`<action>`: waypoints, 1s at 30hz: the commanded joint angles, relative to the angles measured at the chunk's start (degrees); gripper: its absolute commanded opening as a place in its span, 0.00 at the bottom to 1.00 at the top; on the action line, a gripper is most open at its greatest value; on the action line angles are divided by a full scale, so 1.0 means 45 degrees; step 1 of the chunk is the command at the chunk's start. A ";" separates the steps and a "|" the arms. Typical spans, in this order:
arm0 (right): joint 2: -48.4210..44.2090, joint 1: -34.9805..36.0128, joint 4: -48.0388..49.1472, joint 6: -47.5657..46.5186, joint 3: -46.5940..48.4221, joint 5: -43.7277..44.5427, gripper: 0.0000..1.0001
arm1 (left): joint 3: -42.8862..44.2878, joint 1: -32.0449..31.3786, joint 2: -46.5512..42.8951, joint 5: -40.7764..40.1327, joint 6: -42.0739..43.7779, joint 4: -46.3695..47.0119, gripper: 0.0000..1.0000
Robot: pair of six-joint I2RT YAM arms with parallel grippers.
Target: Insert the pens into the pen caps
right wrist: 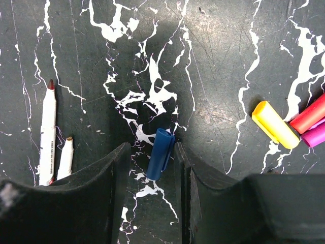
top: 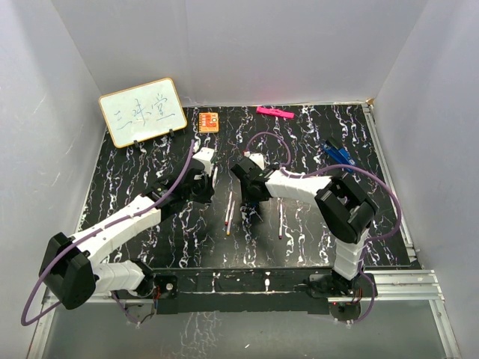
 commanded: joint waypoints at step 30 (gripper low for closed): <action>0.0401 0.0026 -0.0666 0.1133 -0.1104 -0.0745 0.26 | -0.0033 0.0185 -0.0178 0.0088 0.0050 0.0162 0.00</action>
